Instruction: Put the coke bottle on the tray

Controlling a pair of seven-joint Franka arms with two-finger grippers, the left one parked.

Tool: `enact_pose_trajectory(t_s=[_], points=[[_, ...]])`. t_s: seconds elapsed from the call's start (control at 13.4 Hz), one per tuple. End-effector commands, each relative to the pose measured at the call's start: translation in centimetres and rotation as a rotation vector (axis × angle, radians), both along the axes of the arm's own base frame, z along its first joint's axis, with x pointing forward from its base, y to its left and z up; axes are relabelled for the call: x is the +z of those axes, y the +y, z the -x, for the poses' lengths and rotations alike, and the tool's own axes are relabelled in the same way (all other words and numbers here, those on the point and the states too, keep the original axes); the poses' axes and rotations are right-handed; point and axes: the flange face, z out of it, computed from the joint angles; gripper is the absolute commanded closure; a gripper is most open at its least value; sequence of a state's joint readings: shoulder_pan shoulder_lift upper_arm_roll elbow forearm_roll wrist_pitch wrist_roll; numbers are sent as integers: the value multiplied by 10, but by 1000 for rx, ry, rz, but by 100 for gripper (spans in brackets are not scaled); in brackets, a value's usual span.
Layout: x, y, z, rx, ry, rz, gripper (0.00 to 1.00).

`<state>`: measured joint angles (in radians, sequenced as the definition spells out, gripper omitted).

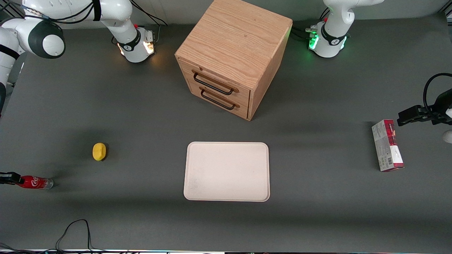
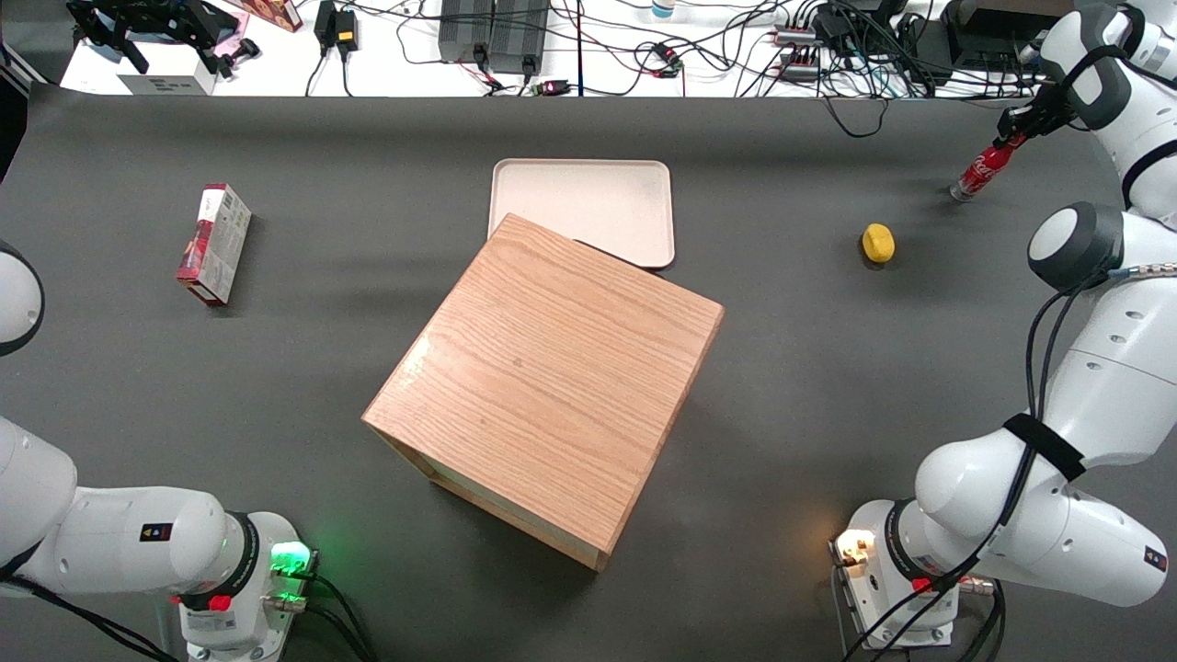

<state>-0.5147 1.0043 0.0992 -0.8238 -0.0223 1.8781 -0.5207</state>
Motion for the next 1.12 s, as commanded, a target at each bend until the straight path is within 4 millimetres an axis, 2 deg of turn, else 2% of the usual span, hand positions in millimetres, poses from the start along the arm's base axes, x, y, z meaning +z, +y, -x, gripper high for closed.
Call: enact_pose_trajectory(t_s=[0.0, 0.22, 0.45, 0.6, 0.82, 1.04], points=[[-1, -2, 1, 32, 20, 18, 85], [13, 0, 8, 48, 60, 5, 88], [65, 1, 16, 91, 61, 23, 88], [113, 0, 30, 106, 57, 32, 88], [197, 3, 61, 120, 48, 38, 88], [282, 24, 100, 119, 47, 44, 88]])
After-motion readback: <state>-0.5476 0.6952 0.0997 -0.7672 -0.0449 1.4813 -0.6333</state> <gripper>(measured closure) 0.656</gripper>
